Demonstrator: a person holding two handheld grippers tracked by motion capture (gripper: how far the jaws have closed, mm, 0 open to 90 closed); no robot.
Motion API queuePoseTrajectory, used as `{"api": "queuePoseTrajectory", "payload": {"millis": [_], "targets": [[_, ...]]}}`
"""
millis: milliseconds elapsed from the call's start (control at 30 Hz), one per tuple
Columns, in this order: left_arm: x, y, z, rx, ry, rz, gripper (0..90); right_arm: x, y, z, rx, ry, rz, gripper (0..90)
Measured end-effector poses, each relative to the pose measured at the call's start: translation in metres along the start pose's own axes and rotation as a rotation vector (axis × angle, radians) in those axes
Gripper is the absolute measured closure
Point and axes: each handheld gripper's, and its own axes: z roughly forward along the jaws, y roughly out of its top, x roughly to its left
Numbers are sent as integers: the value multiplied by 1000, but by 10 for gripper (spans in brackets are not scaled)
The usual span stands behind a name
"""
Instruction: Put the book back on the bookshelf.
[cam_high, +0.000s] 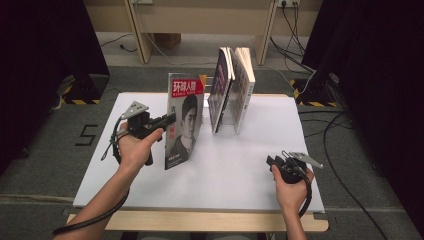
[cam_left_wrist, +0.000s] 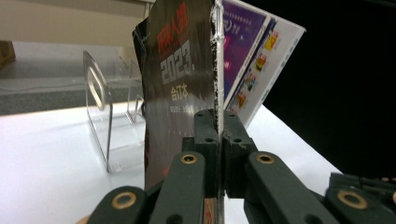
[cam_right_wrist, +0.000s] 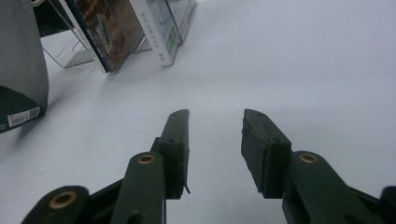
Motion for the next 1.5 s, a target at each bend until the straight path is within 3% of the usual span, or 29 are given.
{"api": "queuePoseTrajectory", "payload": {"millis": [33, 433, 733, 1200, 1500], "targets": [[0, 2, 0, -6, 4, 2, 869, -1, -1, 0, 1, -3, -17, 624], [8, 29, 5, -92, 64, 23, 869, -3, -7, 2, -1, -10, -19, 623], [14, 32, 25, -116, 94, 18, 869, -4, -10, 3, 0, -17, -25, 621], [16, 37, 58, -165, 127, 46, 868, -6, -10, 4, -3, -17, -29, 621], [23, 37, 77, -170, 145, 33, 868, -8, -10, 4, -1, -19, -33, 623]]}}
